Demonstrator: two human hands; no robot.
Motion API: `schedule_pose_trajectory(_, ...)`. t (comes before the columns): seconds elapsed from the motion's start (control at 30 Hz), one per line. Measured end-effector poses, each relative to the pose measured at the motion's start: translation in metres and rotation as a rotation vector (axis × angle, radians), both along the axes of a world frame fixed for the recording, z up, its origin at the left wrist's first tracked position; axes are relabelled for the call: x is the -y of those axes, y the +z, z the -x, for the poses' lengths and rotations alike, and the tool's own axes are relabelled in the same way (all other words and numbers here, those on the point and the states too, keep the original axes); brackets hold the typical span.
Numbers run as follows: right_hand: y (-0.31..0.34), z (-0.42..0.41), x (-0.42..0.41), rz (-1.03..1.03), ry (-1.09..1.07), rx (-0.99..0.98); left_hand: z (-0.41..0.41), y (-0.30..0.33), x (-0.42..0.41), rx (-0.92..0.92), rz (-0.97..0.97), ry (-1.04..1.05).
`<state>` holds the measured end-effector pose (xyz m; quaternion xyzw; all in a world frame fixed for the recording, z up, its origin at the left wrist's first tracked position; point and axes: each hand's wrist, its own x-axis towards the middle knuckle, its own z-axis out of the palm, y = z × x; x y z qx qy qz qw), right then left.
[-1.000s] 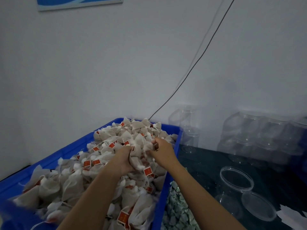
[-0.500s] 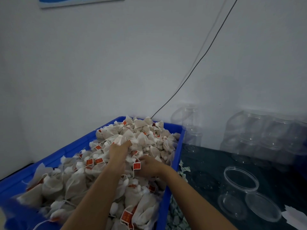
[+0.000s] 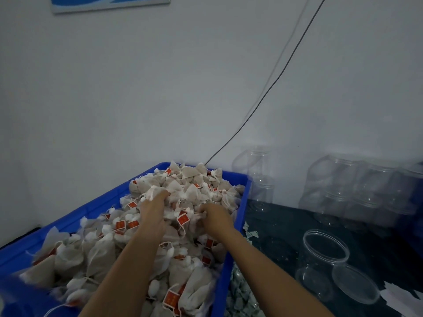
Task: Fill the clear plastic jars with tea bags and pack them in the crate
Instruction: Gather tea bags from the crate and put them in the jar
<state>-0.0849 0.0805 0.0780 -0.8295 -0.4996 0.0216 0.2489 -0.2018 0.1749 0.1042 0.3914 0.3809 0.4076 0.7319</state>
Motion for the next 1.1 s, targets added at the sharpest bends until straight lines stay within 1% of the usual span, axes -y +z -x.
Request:
schedule_pose_trajectory(0.07,0.012,-0.008,0.011,-0.101,-0.024,-0.027,0.002,0.003,-0.001,0.124,0.044,-0.041)
schedule_pose_trajectory(0.1,0.02,-0.013,0.018,-0.151,-0.021,-0.073,0.001,0.004,-0.001,0.129,0.046,-0.057)
schedule_pose_trajectory(0.17,0.035,-0.023,0.032,-0.27,0.023,-0.231,-0.001,0.004,0.003,0.181,0.054,-0.104)
schedule_pose_trajectory(0.23,0.047,-0.03,0.047,-0.377,0.104,-0.43,-0.002,0.007,0.011,0.299,0.115,-0.202)
schedule_pose_trajectory(0.3,0.051,-0.034,0.059,-0.445,0.162,-0.581,0.0,0.009,0.017,0.362,0.156,-0.276)
schedule_pose_trajectory(0.4,0.052,-0.036,0.069,-0.48,0.206,-0.771,0.001,0.01,0.029,0.351,0.164,-0.375)
schedule_pose_trajectory(0.47,0.051,-0.034,0.069,-0.485,0.226,-0.927,0.001,0.01,0.041,0.274,0.155,-0.462)
schedule_pose_trajectory(0.5,0.049,-0.033,0.067,-0.485,0.228,-0.968,0.001,0.01,0.044,0.237,0.142,-0.497)
schedule_pose_trajectory(0.6,0.045,-0.022,0.057,-0.468,0.188,-0.927,0.003,0.011,0.048,0.198,0.07,-0.572)
schedule_pose_trajectory(0.67,0.043,-0.013,0.05,-0.445,0.132,-0.837,0.005,0.009,0.049,0.142,-0.051,-0.592)
schedule_pose_trajectory(0.73,0.038,-0.006,0.041,-0.379,0.055,-0.72,0.006,0.007,0.051,0.029,-0.197,-0.555)
schedule_pose_trajectory(0.77,0.036,-0.003,0.038,-0.348,0.034,-0.684,0.006,0.005,0.052,-0.013,-0.24,-0.524)
schedule_pose_trajectory(0.83,0.033,0.001,0.035,-0.322,0.028,-0.652,0.006,0.002,0.051,-0.047,-0.241,-0.461)
schedule_pose_trajectory(0.9,0.032,0.003,0.034,-0.309,0.019,-0.682,0.006,0.0,0.047,-0.091,-0.266,-0.377)
schedule_pose_trajectory(0.97,0.034,0.002,0.036,-0.3,0.021,-0.788,0.005,-0.001,0.043,-0.155,-0.305,-0.31)
schedule_pose_trajectory(1.0,0.036,0.002,0.038,-0.284,0.044,-0.823,0.004,-0.002,0.042,-0.179,-0.309,-0.286)
schedule_pose_trajectory(1.1,0.038,-0.001,0.044,-0.213,0.156,-0.824,-0.001,-0.002,0.037,-0.244,-0.307,-0.25)
